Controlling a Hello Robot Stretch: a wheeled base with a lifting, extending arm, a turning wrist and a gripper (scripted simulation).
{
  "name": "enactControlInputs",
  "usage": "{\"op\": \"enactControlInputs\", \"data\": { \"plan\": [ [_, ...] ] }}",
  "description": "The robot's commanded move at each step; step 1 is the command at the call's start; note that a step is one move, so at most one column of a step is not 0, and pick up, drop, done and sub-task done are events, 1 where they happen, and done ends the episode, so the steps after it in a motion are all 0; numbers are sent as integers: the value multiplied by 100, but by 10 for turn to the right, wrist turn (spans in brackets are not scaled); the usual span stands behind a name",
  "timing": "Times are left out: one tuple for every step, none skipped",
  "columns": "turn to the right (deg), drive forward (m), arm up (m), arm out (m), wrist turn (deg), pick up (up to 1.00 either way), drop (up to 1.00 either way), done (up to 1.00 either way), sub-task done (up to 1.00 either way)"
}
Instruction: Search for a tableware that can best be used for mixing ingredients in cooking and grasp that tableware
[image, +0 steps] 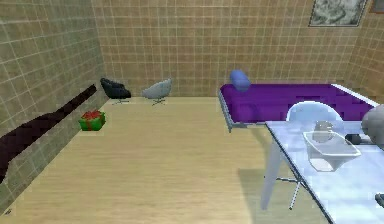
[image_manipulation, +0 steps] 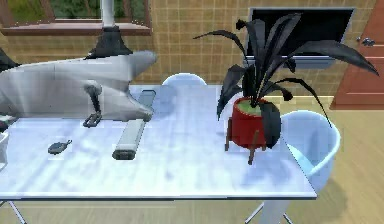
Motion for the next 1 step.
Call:
{"op": "enactControlInputs", "data": {
  "plan": [
    [-450, 0, 0, 0, 0, 0, 0, 0, 0]
  ]
}}
